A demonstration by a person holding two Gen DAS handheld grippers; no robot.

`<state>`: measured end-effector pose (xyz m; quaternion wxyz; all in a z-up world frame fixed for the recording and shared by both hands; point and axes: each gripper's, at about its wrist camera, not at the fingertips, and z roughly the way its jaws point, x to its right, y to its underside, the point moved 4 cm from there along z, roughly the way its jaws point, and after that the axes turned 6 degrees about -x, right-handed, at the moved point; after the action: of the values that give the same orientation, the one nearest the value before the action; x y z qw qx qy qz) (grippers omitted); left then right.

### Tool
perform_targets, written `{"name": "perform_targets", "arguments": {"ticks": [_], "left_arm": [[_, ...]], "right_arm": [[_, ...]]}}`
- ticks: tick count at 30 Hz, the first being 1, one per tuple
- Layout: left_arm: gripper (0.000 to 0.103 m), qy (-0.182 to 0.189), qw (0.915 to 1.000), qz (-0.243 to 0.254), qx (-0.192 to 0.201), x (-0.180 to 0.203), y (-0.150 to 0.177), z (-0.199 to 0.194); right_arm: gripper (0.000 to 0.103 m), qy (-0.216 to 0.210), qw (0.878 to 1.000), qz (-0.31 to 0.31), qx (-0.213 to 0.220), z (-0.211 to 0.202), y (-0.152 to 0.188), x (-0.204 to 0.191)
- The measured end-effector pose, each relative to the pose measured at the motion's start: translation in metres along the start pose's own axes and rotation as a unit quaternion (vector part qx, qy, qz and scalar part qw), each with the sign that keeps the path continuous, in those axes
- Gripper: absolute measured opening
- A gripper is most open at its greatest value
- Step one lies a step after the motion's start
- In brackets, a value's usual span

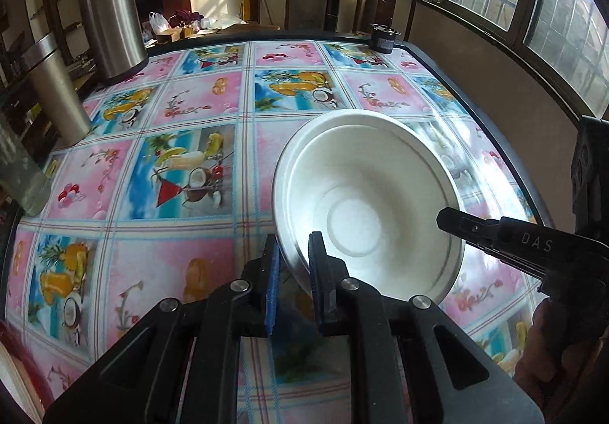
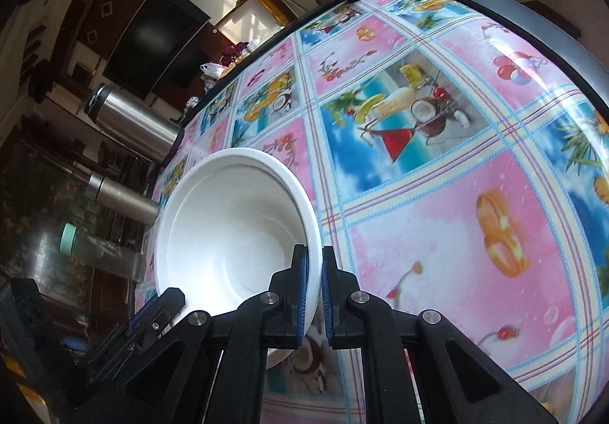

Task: Organize plates and bowls
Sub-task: 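Lift the white bowl with the right gripper and carry it toward the stack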

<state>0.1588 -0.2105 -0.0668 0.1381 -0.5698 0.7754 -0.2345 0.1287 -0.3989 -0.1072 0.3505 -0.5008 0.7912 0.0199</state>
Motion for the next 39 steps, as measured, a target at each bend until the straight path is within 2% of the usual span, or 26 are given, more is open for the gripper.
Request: {"name": "perform_targets", "arguments": {"ticks": [8,22,33,39], "left_arm": [[0.013,-0.008,0.9998,-0.011,0.013,-0.03,0.046,-0.024],[0.013,-0.031,0.9978,-0.045,0.039,-0.087,0.117,-0.07],[0.014,-0.039,0.9945,-0.087,0.044,-0.13,0.158,-0.091],[0.013,-0.037,0.9926,-0.102,0.055,-0.149,0.165,-0.11]], "right_arm": [[0.008,-0.013,0.999,-0.031,-0.013,0.009,0.05,-0.023],[0.009,-0.029,0.995,-0.089,-0.022,0.022,0.116,-0.081],[0.009,-0.025,0.99,-0.136,-0.034,0.03,0.157,-0.126],[0.009,-0.03,0.987,-0.153,-0.038,0.027,0.169,-0.151]]}}
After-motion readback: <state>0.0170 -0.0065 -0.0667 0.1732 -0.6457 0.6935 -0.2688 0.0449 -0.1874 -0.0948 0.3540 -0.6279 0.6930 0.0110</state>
